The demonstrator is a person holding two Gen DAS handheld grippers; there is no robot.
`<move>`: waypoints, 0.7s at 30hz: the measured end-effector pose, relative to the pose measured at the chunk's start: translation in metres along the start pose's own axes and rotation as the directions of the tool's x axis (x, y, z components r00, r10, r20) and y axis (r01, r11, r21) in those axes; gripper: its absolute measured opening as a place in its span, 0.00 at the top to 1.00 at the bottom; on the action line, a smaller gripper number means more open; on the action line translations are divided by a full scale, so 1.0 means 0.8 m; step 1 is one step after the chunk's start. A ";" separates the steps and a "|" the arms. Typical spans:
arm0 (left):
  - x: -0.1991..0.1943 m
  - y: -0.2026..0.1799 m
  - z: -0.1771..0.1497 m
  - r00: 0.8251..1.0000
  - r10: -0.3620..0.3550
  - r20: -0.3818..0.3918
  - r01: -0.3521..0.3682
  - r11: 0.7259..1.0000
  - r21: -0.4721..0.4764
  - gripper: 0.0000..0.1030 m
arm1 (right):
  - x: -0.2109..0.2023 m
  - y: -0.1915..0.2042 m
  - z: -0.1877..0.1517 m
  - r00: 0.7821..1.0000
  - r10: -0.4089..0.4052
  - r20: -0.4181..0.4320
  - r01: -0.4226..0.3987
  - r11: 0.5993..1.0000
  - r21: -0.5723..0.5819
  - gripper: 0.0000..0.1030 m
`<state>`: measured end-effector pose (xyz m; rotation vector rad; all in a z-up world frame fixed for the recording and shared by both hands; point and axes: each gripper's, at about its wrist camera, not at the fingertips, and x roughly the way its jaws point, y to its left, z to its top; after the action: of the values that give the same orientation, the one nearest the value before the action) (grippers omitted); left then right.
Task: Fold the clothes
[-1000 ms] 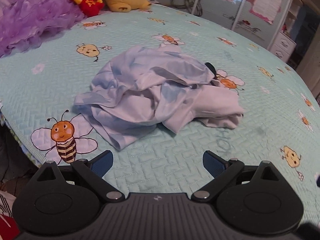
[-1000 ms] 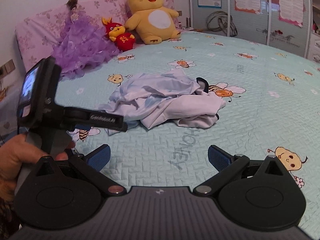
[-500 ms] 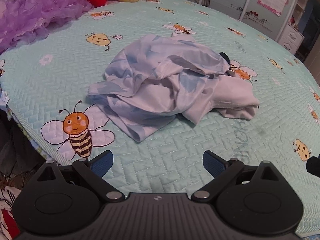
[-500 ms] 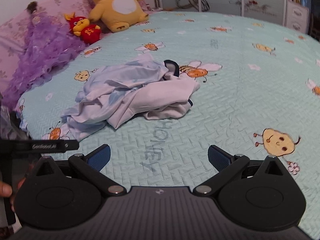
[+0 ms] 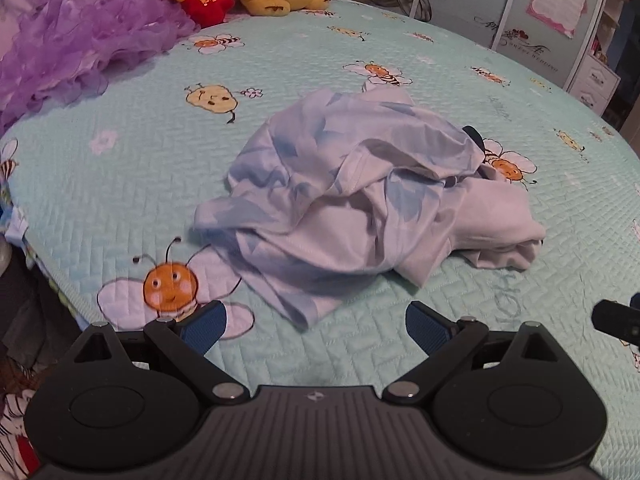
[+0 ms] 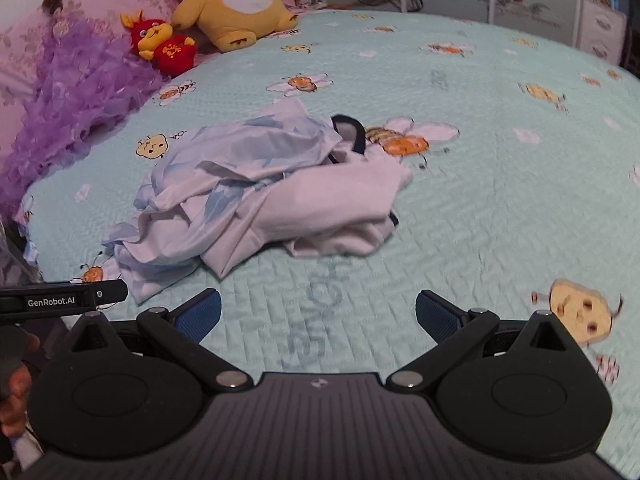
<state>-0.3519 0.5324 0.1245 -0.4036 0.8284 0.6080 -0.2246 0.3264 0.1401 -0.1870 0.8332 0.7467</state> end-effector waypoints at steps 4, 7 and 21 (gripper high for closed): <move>0.004 -0.007 0.016 1.000 -0.006 -0.011 0.006 1.000 0.006 0.04 | 0.015 0.009 0.021 1.000 -0.013 -0.010 0.013 0.999 -0.036 0.01; 0.010 -0.012 0.026 1.000 -0.004 -0.024 0.004 1.000 0.020 0.04 | 0.029 0.014 0.032 0.999 -0.029 -0.028 0.028 0.999 -0.045 0.01; 0.032 -0.011 0.024 0.997 0.009 -0.074 -0.008 1.000 0.010 0.04 | 0.066 0.004 0.030 0.994 -0.062 -0.094 0.064 0.998 0.010 0.01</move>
<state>-0.3220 0.5450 0.1176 -0.4156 0.9035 0.5995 -0.1893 0.3672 0.1178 -0.2371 0.9173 0.6770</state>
